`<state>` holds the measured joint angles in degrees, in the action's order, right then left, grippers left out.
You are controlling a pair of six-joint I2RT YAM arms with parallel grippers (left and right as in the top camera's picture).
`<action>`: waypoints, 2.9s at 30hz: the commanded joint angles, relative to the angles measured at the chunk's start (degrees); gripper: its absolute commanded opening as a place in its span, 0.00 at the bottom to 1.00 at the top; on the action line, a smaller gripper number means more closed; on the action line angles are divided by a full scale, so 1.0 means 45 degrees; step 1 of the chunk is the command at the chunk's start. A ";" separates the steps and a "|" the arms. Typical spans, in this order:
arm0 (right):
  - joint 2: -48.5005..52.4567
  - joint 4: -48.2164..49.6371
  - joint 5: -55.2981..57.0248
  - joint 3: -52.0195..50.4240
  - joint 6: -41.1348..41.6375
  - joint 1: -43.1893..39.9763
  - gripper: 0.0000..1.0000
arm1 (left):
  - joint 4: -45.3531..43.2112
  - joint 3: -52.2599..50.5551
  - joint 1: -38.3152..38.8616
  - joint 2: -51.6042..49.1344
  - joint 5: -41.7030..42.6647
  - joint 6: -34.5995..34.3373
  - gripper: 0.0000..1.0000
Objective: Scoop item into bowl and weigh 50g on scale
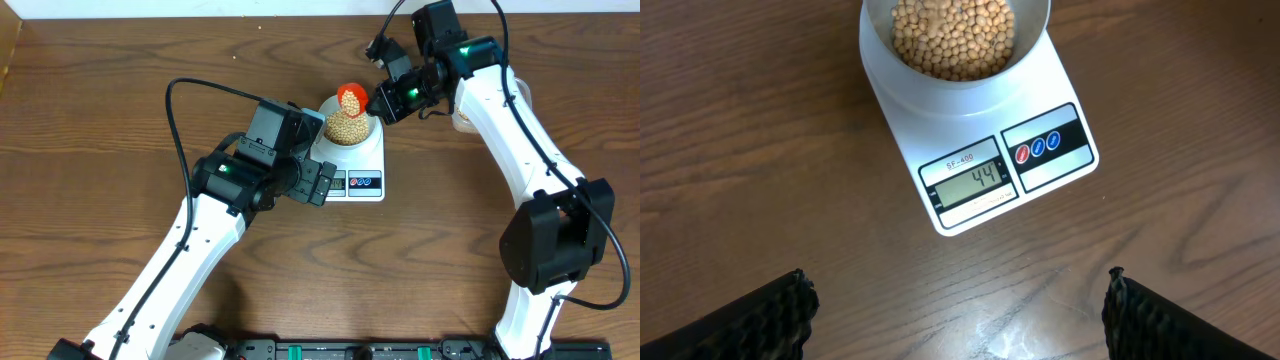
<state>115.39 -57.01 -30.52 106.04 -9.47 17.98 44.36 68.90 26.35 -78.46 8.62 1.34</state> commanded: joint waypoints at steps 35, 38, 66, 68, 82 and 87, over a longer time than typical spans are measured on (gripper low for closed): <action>-0.0287 -0.0282 -0.4498 0.0253 0.0146 -0.1899 0.01 | -0.0005 -0.0097 -0.0063 -0.0034 -0.0117 0.0015 0.93; -0.0287 -0.0287 -0.4498 0.0253 0.0146 -0.1899 0.01 | -0.0005 -0.0097 -0.0063 -0.0034 -0.0117 0.0015 0.93; -0.0287 -0.0228 -0.2045 0.0253 0.0044 -0.0860 0.01 | -0.0005 -0.0097 -0.0063 -0.0034 -0.0117 0.0015 0.93; -0.0287 -0.0238 -0.1797 0.0253 0.0044 -0.0801 0.01 | -0.0005 -0.0097 -0.0063 -0.0034 -0.0117 0.0015 0.93; -0.0287 -0.0282 -0.1248 0.0253 0.0049 -0.0724 0.01 | -0.0005 -0.0097 -0.0063 -0.0034 -0.0117 0.0015 0.93; -0.0287 -0.0287 -0.1248 0.0253 0.0049 -0.0733 0.01 | -0.0005 -0.0097 -0.0063 -0.0034 -0.0117 0.0015 0.93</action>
<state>115.39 -58.24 -35.97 106.04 -9.41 14.50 44.36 68.90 26.35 -78.46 8.62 1.32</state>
